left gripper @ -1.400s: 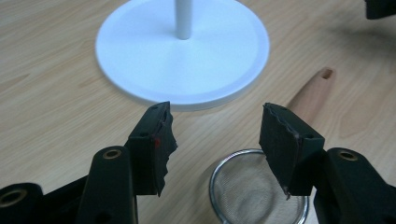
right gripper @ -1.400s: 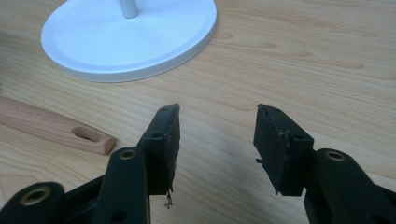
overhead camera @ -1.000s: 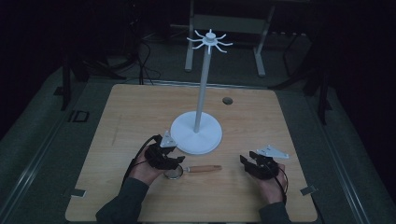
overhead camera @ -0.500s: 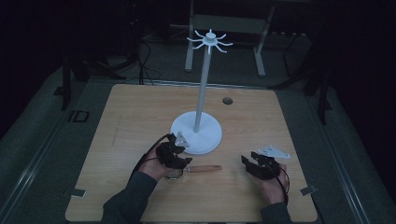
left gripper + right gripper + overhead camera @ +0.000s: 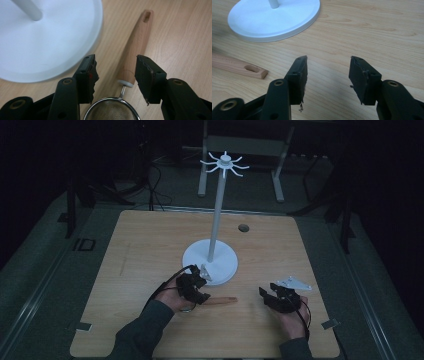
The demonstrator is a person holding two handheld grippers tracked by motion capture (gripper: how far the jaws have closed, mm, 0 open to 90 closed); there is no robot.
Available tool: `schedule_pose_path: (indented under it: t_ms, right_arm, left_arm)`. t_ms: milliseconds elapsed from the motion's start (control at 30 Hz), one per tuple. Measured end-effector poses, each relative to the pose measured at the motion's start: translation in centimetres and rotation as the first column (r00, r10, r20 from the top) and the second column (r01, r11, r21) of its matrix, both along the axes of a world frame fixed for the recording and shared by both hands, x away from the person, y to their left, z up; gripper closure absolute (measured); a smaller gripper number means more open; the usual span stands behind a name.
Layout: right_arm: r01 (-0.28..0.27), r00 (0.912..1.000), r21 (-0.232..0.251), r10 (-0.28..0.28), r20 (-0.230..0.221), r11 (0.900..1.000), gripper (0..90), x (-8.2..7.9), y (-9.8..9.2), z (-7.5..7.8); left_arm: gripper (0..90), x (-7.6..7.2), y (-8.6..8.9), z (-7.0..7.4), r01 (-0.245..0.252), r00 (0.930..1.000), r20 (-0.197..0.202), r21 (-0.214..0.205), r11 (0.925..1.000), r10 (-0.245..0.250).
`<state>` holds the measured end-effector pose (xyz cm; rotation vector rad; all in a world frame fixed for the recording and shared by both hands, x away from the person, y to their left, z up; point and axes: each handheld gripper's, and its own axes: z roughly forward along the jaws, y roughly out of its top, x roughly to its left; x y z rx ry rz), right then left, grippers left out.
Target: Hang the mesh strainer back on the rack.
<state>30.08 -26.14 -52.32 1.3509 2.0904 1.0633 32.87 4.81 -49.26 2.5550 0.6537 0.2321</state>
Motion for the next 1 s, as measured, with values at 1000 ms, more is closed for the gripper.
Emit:
schedule_pose_path:
  t_ms: [1000]
  right_arm:
    - [-0.002,1.0000,-0.004,0.002,-0.008,1.0000,45.4,-0.1,-0.1,-0.3]
  left_arm:
    - [67.6,0.0,-1.8,-2.2,0.060,0.9949,-0.089,0.139,0.9884,-0.048]
